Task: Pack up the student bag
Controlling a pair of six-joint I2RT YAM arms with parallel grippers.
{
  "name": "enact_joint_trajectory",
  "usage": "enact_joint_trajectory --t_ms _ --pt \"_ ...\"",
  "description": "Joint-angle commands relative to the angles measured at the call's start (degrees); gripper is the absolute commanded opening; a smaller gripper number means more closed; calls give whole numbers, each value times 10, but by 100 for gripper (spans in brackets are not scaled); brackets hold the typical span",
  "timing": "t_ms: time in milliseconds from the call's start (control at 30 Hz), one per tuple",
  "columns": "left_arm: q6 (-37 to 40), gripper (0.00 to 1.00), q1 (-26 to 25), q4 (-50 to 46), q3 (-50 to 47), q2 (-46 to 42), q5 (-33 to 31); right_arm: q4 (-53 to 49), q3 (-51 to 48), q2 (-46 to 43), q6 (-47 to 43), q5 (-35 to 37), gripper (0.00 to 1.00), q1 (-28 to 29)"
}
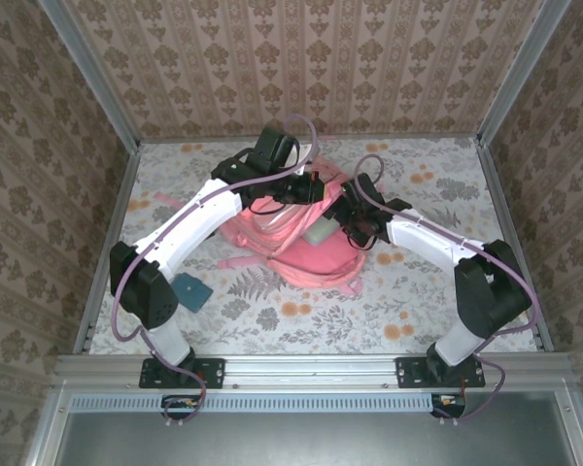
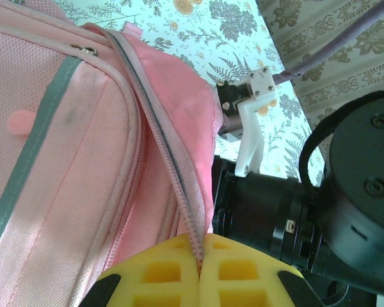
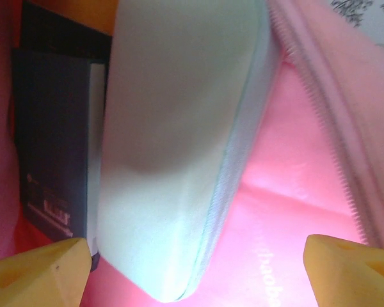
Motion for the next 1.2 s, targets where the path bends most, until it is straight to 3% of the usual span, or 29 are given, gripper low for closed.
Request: enact_joint_trajectory --t_ms 0,133,400,533,667,767,967,1067,1167 --pt "3 0 2 26 22 6 -6 13 -2 -2 -15 -8 88 -8" --pt "11 1 3 18 12 -2 -22 17 -4 -16 -34 -9 90 -9" --pt "17 5 10 5 -16 -8 -39 -16 -59 -126 -101 35 91 -8" --pt "20 20 13 -2 -31 -21 -50 -8 -91 -182 -135 29 90 -8" --pt "19 50 20 -17 -50 -45 -74 0 -99 -196 -159 14 89 -5" --pt "18 56 35 -28 -77 -76 -101 4 -94 -190 -177 2 88 -1" --pt "3 56 115 -49 -180 -162 -173 18 -72 -171 -211 -19 88 11" --pt "1 57 187 -53 -246 -205 -209 20 -58 -162 -223 -25 88 16" --pt "5 51 264 -35 -300 -228 -195 21 -42 -152 -227 -36 88 20"
